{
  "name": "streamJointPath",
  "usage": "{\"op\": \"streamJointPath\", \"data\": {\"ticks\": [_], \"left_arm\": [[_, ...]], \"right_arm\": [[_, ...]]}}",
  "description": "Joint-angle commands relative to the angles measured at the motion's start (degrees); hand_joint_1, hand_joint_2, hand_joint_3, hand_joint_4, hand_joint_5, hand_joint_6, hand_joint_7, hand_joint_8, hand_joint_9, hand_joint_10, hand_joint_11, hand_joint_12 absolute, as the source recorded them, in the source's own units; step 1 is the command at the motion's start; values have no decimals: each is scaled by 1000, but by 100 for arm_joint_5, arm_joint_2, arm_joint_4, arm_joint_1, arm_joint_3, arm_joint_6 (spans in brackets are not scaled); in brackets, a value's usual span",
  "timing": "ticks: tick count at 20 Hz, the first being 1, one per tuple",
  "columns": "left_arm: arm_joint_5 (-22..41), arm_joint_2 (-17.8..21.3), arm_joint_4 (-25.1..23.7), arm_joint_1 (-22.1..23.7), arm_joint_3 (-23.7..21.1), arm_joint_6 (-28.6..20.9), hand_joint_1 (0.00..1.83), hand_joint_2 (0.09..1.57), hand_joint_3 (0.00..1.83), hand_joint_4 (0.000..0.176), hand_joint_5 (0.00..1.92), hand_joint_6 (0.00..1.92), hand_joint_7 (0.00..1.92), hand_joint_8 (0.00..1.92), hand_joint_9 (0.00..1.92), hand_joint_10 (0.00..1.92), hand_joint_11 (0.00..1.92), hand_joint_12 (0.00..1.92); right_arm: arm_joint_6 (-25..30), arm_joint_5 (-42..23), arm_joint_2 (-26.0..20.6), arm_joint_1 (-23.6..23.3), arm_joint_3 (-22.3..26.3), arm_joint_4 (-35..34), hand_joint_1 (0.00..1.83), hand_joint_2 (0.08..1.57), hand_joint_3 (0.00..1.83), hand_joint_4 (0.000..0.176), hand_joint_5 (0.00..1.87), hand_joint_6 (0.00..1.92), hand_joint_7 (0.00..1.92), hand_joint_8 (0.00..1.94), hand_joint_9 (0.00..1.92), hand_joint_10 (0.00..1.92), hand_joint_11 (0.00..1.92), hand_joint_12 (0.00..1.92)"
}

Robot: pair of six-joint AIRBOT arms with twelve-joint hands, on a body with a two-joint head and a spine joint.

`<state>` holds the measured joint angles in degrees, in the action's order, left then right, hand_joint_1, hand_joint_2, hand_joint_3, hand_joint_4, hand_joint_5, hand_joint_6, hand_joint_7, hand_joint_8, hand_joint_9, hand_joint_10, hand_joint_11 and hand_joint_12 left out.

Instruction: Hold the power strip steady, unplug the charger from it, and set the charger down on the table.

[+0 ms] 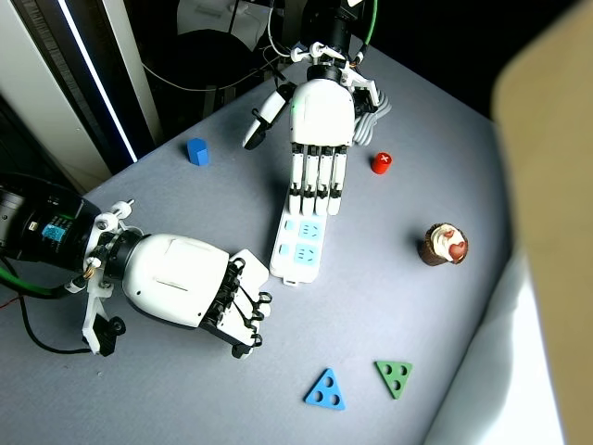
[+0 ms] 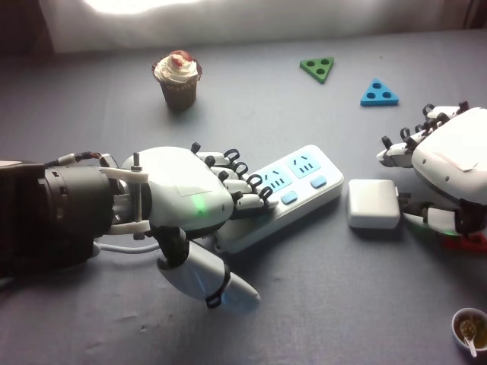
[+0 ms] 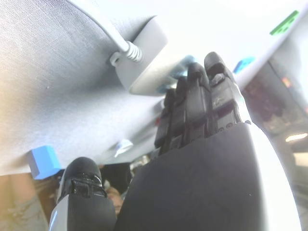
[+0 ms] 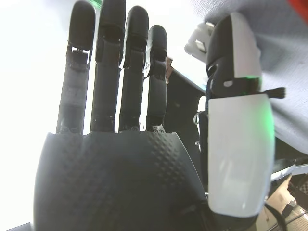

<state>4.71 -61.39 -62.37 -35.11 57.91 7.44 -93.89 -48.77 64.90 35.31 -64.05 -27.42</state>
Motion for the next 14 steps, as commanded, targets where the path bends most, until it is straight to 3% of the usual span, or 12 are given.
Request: {"op": "streamJointPath", "data": {"ticks": [1, 8, 13, 14], "left_arm": [[221, -33, 6, 25, -32, -12, 0, 1011, 1, 0, 149, 9, 182, 9, 156, 9, 42, 276], [237, 1, 37, 120, -33, -13, 0, 1009, 0, 0, 140, 1, 173, 1, 149, 2, 42, 273], [140, 162, 131, 570, -48, -14, 0, 1015, 1, 0, 140, 0, 176, 0, 163, 4, 77, 284], [101, 196, 169, 697, -61, -14, 0, 1016, 2, 0, 135, 0, 172, 0, 158, 2, 81, 284]], "right_arm": [[-28, -663, -108, 1, 0, 101, 886, 996, 3, 0, 662, 0, 789, 0, 883, 0, 475, 868], [-28, -918, -422, -196, -116, -29, 739, 973, 5, 0, 547, 0, 680, 0, 743, 0, 385, 778], [-28, -956, -933, -229, 165, -254, 675, 970, 1, 0, 537, 3, 666, 1, 708, 0, 350, 756], [1284, -941, -1053, -171, 238, -245, 666, 969, 1, 0, 527, 0, 663, 0, 703, 0, 345, 754]]}}
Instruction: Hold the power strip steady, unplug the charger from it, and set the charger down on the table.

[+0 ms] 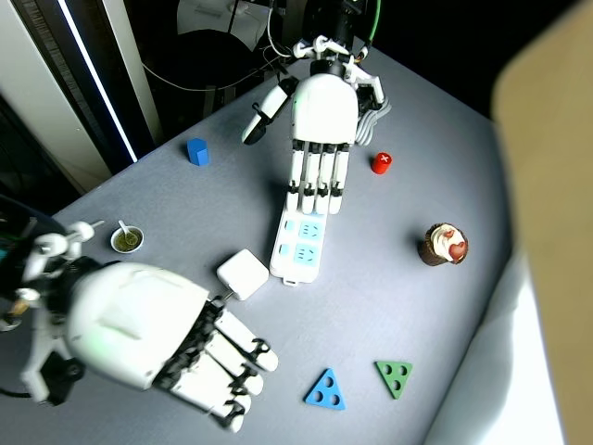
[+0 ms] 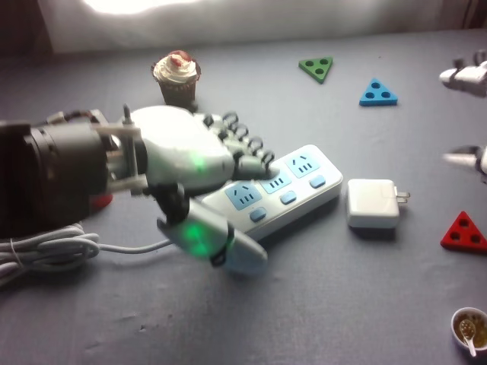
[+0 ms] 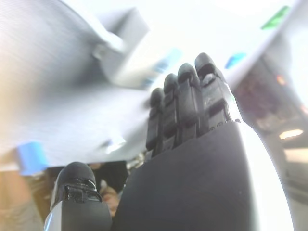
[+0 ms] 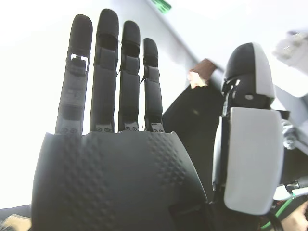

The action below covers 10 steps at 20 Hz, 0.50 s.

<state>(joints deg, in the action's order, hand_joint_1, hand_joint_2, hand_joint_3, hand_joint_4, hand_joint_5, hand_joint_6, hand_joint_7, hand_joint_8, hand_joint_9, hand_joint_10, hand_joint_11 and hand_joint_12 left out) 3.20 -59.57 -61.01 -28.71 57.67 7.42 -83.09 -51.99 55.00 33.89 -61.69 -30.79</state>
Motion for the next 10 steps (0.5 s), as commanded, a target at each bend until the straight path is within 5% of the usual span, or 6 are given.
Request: {"op": "streamJointPath", "data": {"ticks": [1, 5, 10], "left_arm": [[220, 44, 65, 161, -49, -12, 0, 1016, 2, 0, 135, 0, 172, 0, 158, 2, 81, 284], [-17, 109, 295, 624, -134, -12, 0, 1011, 0, 0, 144, 5, 173, 2, 154, 1, 68, 277], [-334, 26, 552, 1027, -183, -12, 0, 1010, 0, 0, 136, 0, 171, 1, 148, 2, 70, 276]], "right_arm": [[355, -601, -159, 30, 60, 92, 666, 969, 1, 0, 527, 0, 663, 0, 703, 0, 345, 754], [1202, -237, -462, 96, 151, 729, 638, 970, 1, 0, 524, 0, 653, 0, 682, 0, 328, 743], [2622, -530, -793, 440, 290, 1999, 615, 976, 2, 0, 517, 0, 642, 0, 657, 0, 314, 730]]}}
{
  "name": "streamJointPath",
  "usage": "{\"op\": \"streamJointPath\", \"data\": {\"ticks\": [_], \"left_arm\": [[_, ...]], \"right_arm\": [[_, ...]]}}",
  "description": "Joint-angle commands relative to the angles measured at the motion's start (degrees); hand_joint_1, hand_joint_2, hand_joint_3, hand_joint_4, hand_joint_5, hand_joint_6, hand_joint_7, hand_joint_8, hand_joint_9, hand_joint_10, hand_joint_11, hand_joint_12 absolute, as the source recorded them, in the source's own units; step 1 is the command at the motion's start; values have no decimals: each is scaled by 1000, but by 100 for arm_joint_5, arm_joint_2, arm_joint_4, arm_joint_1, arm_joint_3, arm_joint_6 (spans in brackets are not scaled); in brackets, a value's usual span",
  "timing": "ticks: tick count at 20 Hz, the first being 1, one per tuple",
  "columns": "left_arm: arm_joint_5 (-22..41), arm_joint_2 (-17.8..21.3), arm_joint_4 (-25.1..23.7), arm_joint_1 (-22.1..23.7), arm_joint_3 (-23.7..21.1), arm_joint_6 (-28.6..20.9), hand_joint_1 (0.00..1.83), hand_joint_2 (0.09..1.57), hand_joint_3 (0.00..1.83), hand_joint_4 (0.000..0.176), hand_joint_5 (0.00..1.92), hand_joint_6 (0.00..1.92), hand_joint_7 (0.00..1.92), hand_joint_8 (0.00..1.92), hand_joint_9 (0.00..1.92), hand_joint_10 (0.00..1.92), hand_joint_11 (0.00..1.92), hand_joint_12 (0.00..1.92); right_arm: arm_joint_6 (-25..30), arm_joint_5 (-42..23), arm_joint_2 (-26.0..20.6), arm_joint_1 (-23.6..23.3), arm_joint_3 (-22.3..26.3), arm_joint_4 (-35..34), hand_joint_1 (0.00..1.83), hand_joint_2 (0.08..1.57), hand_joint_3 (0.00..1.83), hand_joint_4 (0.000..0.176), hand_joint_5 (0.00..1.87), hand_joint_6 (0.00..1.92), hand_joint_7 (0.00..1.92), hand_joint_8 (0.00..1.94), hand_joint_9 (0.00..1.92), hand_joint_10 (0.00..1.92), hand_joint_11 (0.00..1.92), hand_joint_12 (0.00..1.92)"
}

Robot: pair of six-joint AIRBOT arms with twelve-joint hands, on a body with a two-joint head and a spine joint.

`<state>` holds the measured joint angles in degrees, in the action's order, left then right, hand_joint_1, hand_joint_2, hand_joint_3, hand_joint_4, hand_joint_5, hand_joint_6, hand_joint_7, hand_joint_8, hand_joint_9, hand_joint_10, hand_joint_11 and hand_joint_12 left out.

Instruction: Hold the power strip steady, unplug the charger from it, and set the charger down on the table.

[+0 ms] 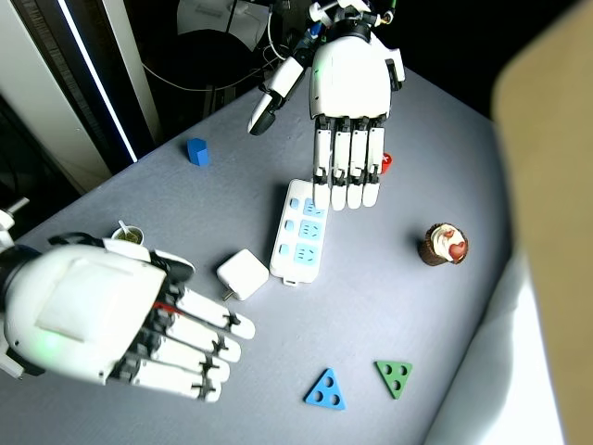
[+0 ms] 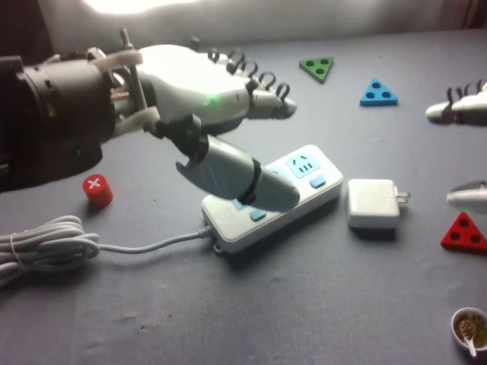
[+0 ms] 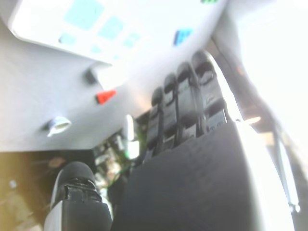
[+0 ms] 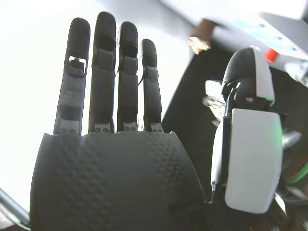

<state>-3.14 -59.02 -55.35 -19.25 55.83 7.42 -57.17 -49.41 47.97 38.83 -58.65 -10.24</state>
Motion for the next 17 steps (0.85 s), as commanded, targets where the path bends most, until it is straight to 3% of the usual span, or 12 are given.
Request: {"op": "streamJointPath", "data": {"ticks": [1, 9, 12, 14, 17], "left_arm": [[279, -37, 2, 125, -6, -12, 0, 1012, 0, 0, 137, 1, 168, 0, 144, 1, 70, 276], [338, 219, 39, 104, -159, -10, 0, 1018, 2, 0, 159, 6, 191, 6, 177, 9, 91, 278], [390, 281, 17, 73, -126, -9, 0, 1019, 2, 0, 163, 6, 200, 8, 188, 11, 93, 279], [409, 276, -4, 68, -108, -9, 0, 1013, 0, 0, 159, 6, 187, 6, 171, 5, 76, 271], [418, 286, -13, 57, -106, -9, 0, 1020, 2, 0, 139, 0, 176, 0, 160, 0, 62, 262]], "right_arm": [[286, -1040, -143, 52, -20, 178, 613, 976, 2, 0, 505, 0, 633, 0, 656, 0, 318, 730], [1781, -2150, -370, 562, -362, 1038, 601, 980, 3, 0, 519, 1, 635, 0, 650, 1, 313, 722], [2881, -2205, -515, 623, -560, 1290, 585, 993, 7, 0, 512, 1, 620, 0, 646, 0, 297, 719], [2893, -2207, -668, 602, -655, 1676, 577, 990, 4, 0, 525, 6, 633, 5, 653, 3, 312, 727], [2757, -2173, -742, 616, -583, 1697, 565, 1009, 9, 0, 512, 0, 622, 0, 641, 0, 305, 734]]}}
